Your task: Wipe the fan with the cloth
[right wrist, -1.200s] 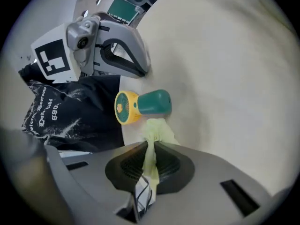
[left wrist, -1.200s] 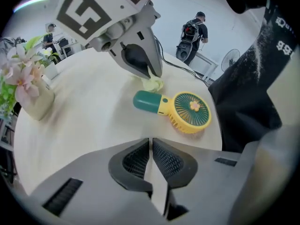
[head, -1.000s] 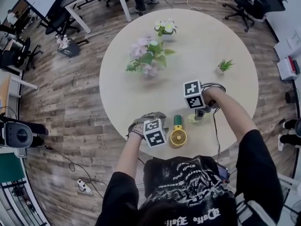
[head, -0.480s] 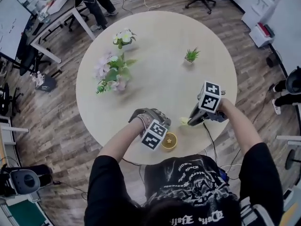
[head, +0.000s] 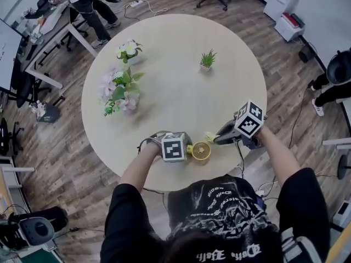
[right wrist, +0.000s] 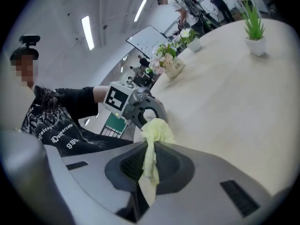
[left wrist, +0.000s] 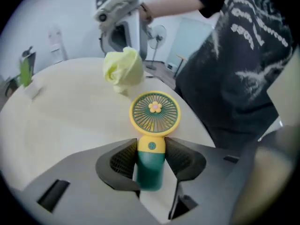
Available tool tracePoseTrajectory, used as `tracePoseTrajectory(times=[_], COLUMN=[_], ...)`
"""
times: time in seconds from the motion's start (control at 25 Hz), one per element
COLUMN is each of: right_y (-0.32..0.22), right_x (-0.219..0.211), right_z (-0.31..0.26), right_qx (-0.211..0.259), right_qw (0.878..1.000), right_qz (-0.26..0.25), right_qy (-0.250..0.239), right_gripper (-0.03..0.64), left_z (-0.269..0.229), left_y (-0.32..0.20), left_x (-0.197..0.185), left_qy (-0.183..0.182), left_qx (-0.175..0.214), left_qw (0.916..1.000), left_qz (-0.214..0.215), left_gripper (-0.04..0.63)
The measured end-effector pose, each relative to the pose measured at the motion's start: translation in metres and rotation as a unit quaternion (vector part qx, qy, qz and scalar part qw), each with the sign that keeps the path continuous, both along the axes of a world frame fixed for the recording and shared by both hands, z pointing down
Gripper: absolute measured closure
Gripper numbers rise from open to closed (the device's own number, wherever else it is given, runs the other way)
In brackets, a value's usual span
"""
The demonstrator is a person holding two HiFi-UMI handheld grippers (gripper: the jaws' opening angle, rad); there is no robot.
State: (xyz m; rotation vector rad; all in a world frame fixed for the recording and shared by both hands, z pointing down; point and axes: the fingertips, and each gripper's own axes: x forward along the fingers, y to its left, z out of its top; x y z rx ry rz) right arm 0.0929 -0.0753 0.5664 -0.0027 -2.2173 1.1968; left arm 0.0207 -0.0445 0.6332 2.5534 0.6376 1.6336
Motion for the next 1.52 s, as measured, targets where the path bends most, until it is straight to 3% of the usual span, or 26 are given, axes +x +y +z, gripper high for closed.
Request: tracePoseTrajectory(times=[0.08, 0.16, 0.24, 0.28, 0.36, 0.44, 0.52, 0.68, 0.72, 0.76, 0.84, 1.08, 1.12, 1.24, 1.36, 1.4, 1.52], right_y=[-0.02, -0.038, -0.053, -0.06, -0.072, -0.08, -0.082, -0.066, -0.058, -0.049, -0.03, 0.014, 0.018, 0.022, 0.015, 0.011, 0.002], right_x=[-0.004, -0.002, 0.003, 0.004, 0.003, 0.002, 0.001, -0.011, -0.015, -0.021, -0.034, -0.074, -0.08, -0.092, -0.082, -0.076, -0.067], right_z=[-0.014, -0.031, -0.05, -0.06, -0.082, -0.107, -0.133, -0.17, -0.176, -0.182, -0.191, -0.208, -0.212, -0.216, -0.219, -0.219, -0.224], right_qx=[0.043, 0.089, 0.136, 0.16, 0.205, 0.237, 0.255, 0.273, 0.268, 0.257, 0.231, 0.226, 0.236, 0.267, 0.251, 0.242, 0.225], right_qw=[0.998, 0.991, 0.981, 0.974, 0.958, 0.938, 0.913, 0.872, 0.866, 0.861, 0.855, 0.862, 0.863, 0.864, 0.854, 0.85, 0.843], right_qz=[0.044, 0.093, 0.131, 0.146, 0.178, 0.22, 0.264, 0.313, 0.318, 0.319, 0.31, 0.237, 0.222, 0.197, 0.232, 0.246, 0.262], right_qy=[-0.02, -0.038, -0.054, -0.063, -0.086, -0.125, -0.179, -0.259, -0.279, -0.302, -0.345, -0.387, -0.387, -0.378, -0.393, -0.397, -0.413], right_gripper=[0.578, 0.578, 0.578, 0.578, 0.578, 0.578, 0.578, 0.578, 0.578, 0.578, 0.578, 0.578, 0.578, 0.578, 0.578, 0.578, 0.578], left_z=[-0.007, -0.014, -0.032, -0.048, -0.081, -0.115, -0.153, -0.226, -0.241, -0.253, -0.272, -0.298, -0.299, -0.304, -0.311, -0.314, -0.32], left_y=[-0.003, -0.012, -0.025, -0.032, -0.05, -0.069, -0.085, -0.104, -0.106, -0.106, -0.104, -0.096, -0.094, -0.087, -0.082, -0.08, -0.077], left_x=[0.003, 0.006, 0.014, 0.017, 0.018, 0.016, 0.012, -0.009, -0.015, -0.02, -0.027, -0.042, -0.042, -0.042, -0.054, -0.056, -0.059], left_qy=[0.027, 0.059, 0.113, 0.147, 0.22, 0.299, 0.385, 0.544, 0.575, 0.602, 0.639, 0.7, 0.705, 0.717, 0.731, 0.733, 0.734], left_qx=[-0.034, -0.055, -0.092, -0.118, -0.166, -0.202, -0.239, -0.311, -0.325, -0.336, -0.357, -0.366, -0.367, -0.373, -0.39, -0.395, -0.403], left_qw=[0.9952, 0.9802, 0.95, 0.9278, 0.8731, 0.8113, 0.7374, 0.5739, 0.538, 0.5071, 0.4571, 0.3306, 0.3158, 0.2911, 0.2607, 0.2582, 0.2636], left_qz=[-0.088, -0.181, -0.276, -0.322, -0.402, -0.46, -0.501, -0.528, -0.523, -0.517, -0.505, -0.517, -0.518, -0.513, -0.495, -0.491, -0.479], left_gripper=[0.394, 0.394, 0.396, 0.396, 0.396, 0.396, 0.396, 0.397, 0.397, 0.397, 0.397, 0.397, 0.397, 0.397, 0.397, 0.397, 0.397])
